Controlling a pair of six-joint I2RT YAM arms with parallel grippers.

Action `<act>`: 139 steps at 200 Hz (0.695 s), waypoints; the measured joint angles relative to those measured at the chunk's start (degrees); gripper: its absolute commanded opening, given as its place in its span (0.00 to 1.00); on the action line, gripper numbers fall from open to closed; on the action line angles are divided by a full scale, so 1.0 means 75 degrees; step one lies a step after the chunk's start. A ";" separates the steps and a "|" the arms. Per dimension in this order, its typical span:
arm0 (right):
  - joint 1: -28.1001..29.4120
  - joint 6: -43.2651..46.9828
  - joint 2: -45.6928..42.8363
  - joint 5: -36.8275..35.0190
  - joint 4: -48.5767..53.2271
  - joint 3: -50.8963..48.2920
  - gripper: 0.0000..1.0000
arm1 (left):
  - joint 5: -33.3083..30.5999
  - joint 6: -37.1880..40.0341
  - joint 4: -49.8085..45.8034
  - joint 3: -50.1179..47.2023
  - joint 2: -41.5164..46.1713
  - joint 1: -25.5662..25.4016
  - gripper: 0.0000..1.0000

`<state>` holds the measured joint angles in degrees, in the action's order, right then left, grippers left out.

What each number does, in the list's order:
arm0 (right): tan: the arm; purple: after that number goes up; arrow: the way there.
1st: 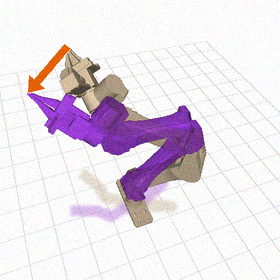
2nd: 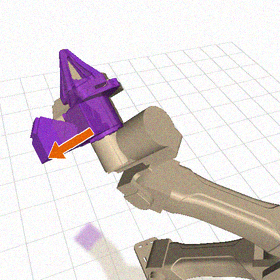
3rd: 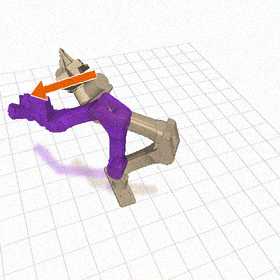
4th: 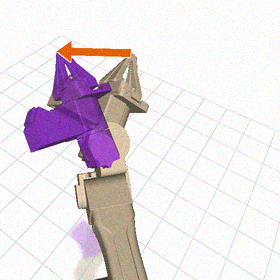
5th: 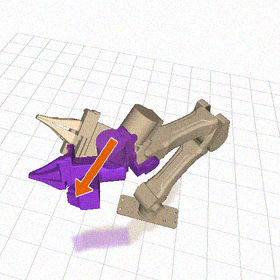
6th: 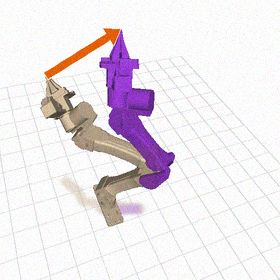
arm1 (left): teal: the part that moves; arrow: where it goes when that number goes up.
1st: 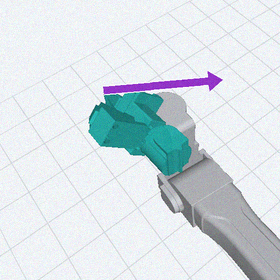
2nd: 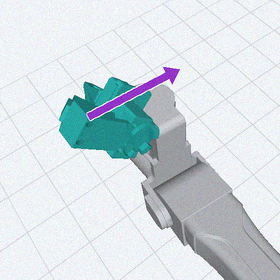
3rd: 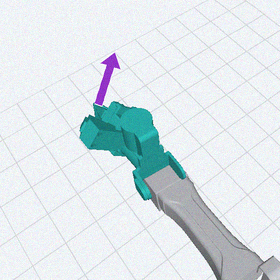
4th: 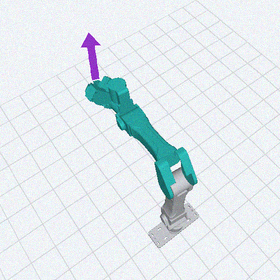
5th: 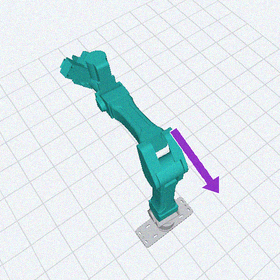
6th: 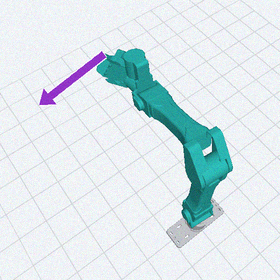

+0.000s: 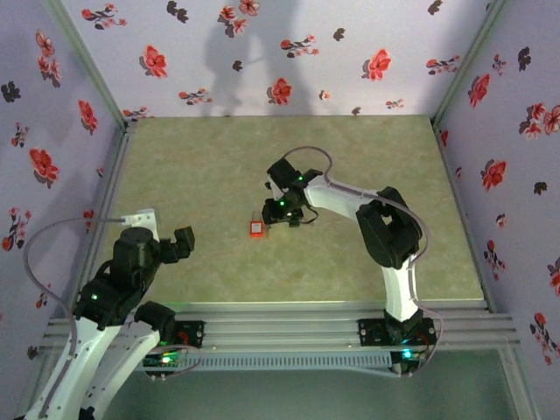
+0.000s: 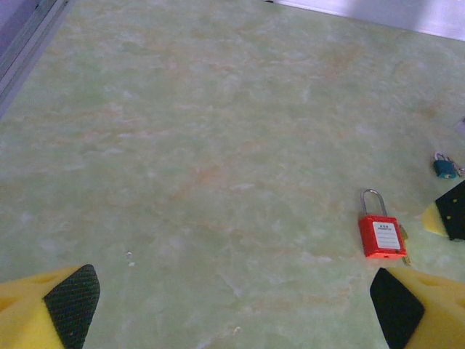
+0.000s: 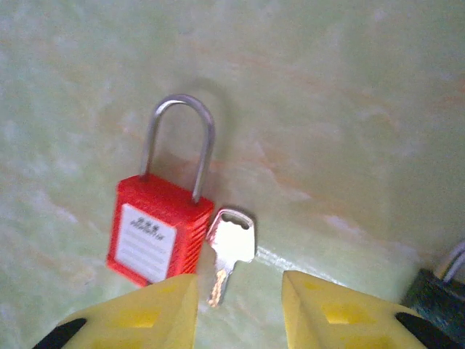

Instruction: Lock with the key

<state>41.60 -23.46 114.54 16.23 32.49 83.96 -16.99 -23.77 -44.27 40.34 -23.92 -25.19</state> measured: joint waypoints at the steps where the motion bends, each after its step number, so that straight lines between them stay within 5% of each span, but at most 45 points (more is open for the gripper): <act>1: 0.0000 0.0006 -0.0029 -0.0006 0.0003 0.0000 0.38 | 0.0000 0.0000 0.0000 0.0000 -0.0003 0.0000 1.00; 40: 0.0067 0.0405 -0.0833 -0.0370 0.0160 0.0000 0.60 | 0.0000 0.0000 0.0000 0.0000 -0.0023 0.0000 1.00; 76: 0.0210 0.0825 -0.1868 -0.1148 0.0350 -0.0012 0.99 | 0.0000 0.0000 0.0000 0.0000 -0.0090 0.0000 1.00; 139: 0.0262 0.1466 -0.4240 -0.2343 -0.0184 -0.1393 0.99 | 0.0000 -0.0003 -0.0006 0.0000 -0.0265 -0.0006 1.00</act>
<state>43.57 -12.47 82.74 -1.34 31.11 73.52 -16.99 -23.79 -44.31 40.34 -25.91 -25.23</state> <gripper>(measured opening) 0.993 0.996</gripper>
